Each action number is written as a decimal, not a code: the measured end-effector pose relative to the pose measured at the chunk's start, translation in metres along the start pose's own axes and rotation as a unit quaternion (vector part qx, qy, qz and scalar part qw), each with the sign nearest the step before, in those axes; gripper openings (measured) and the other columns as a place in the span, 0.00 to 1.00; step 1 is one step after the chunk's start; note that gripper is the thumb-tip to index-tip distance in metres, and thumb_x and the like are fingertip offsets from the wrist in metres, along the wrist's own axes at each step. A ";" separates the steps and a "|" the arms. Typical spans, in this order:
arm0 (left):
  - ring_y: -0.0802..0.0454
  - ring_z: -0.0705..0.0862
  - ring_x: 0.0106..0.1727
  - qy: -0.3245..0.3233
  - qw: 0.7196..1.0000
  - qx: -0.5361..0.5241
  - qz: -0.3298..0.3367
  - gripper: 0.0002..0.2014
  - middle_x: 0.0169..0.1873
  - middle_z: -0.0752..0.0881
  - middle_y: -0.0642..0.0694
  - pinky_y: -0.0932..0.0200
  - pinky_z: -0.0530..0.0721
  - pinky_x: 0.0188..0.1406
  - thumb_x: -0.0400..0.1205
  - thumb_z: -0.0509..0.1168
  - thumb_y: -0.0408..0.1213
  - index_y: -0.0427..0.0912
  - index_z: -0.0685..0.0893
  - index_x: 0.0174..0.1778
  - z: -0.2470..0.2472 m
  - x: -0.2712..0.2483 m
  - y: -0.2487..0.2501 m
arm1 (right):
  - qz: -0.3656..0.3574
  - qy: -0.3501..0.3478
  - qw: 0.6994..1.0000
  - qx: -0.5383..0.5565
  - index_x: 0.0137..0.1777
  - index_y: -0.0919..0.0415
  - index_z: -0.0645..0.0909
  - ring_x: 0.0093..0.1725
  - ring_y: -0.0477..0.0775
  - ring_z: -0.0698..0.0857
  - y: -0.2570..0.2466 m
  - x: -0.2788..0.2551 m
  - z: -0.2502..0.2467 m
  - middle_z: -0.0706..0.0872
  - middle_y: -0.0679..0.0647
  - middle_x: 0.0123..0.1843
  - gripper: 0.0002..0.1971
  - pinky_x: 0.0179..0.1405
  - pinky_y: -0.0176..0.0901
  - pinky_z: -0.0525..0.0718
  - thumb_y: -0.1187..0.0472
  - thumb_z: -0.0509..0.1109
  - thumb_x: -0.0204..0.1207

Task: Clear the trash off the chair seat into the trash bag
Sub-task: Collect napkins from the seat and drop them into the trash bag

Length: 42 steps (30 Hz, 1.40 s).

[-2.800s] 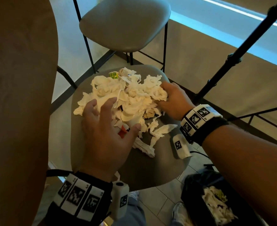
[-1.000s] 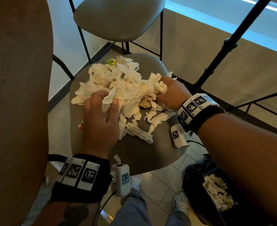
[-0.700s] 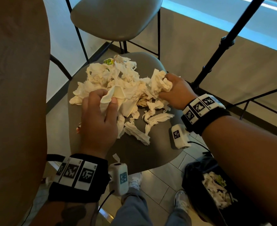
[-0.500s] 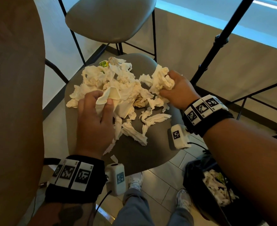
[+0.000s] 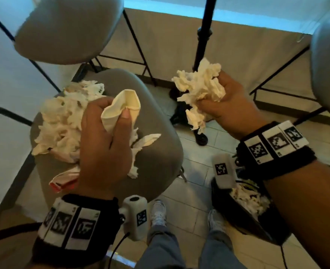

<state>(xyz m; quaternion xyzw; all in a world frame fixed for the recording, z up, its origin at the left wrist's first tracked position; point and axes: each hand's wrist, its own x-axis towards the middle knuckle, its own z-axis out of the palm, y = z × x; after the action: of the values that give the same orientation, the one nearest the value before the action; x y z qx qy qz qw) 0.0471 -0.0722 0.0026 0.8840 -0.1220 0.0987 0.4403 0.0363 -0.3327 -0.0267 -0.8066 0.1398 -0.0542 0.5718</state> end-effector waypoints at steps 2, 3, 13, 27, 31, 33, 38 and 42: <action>0.65 0.81 0.49 -0.055 0.996 -0.069 0.030 0.10 0.47 0.80 0.51 0.71 0.77 0.49 0.90 0.62 0.41 0.42 0.77 0.64 0.033 -0.002 0.019 | 0.027 0.037 0.999 0.012 0.69 0.46 0.80 0.58 0.49 0.91 0.022 -0.030 -0.038 0.92 0.45 0.58 0.27 0.59 0.56 0.89 0.64 0.77 0.70; 0.55 0.82 0.47 -0.086 0.991 -0.092 0.044 0.09 0.47 0.81 0.46 0.63 0.79 0.47 0.90 0.62 0.40 0.42 0.77 0.63 0.055 -0.006 0.026 | 0.044 0.050 0.998 0.015 0.69 0.44 0.80 0.57 0.47 0.90 0.036 -0.046 -0.057 0.91 0.44 0.58 0.27 0.58 0.53 0.90 0.65 0.77 0.71; 0.52 0.80 0.45 -0.522 0.851 -0.015 0.055 0.07 0.42 0.81 0.55 0.55 0.73 0.41 0.88 0.62 0.49 0.50 0.77 0.54 0.329 -0.126 0.034 | 0.322 0.164 0.932 -0.005 0.68 0.49 0.82 0.52 0.46 0.90 0.295 -0.213 -0.170 0.91 0.45 0.53 0.24 0.56 0.55 0.88 0.64 0.79 0.72; 0.44 0.79 0.76 -0.678 0.713 0.151 -0.089 0.33 0.77 0.80 0.45 0.52 0.75 0.71 0.88 0.54 0.61 0.52 0.60 0.88 0.539 -0.259 -0.060 | 0.610 0.179 0.761 0.130 0.62 0.56 0.81 0.51 0.65 0.90 0.578 -0.258 -0.143 0.89 0.61 0.54 0.21 0.46 0.62 0.93 0.57 0.78 0.69; 0.47 0.70 0.84 -0.687 0.700 0.156 -0.119 0.39 0.85 0.71 0.47 0.51 0.70 0.80 0.87 0.58 0.61 0.58 0.47 0.90 0.537 -0.266 -0.088 | 0.623 0.189 0.742 0.160 0.67 0.56 0.80 0.51 0.68 0.91 0.624 -0.253 -0.128 0.89 0.63 0.60 0.38 0.45 0.67 0.93 0.46 0.84 0.56; 0.49 0.67 0.86 -0.684 0.702 0.150 -0.133 0.40 0.88 0.64 0.49 0.48 0.69 0.83 0.87 0.59 0.61 0.60 0.44 0.90 0.534 -0.267 -0.101 | 0.626 0.217 0.721 0.202 0.74 0.56 0.77 0.55 0.69 0.89 0.631 -0.245 -0.117 0.86 0.64 0.66 0.41 0.40 0.64 0.93 0.44 0.85 0.61; 0.46 0.65 0.87 -0.692 0.688 0.168 -0.140 0.40 0.89 0.59 0.43 0.49 0.68 0.83 0.87 0.59 0.60 0.61 0.43 0.90 0.520 -0.270 -0.127 | 0.650 0.167 0.714 0.199 0.87 0.40 0.55 0.68 0.73 0.79 0.622 -0.234 -0.101 0.71 0.59 0.82 0.61 0.49 0.72 0.89 0.30 0.80 0.54; 0.47 0.66 0.86 -0.679 0.702 0.142 -0.158 0.41 0.90 0.56 0.49 0.45 0.68 0.84 0.85 0.61 0.62 0.63 0.46 0.90 0.493 -0.265 -0.130 | 0.669 0.137 0.705 0.190 0.86 0.36 0.57 0.77 0.75 0.71 0.601 -0.244 -0.098 0.67 0.56 0.85 0.48 0.49 0.67 0.88 0.43 0.80 0.70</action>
<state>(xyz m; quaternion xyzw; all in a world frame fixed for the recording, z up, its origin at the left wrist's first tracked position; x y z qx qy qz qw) -0.1321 -0.3584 -0.4624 0.7698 -0.2315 -0.5834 0.1161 -0.3192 -0.5361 -0.5393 -0.3593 0.7064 0.2075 0.5734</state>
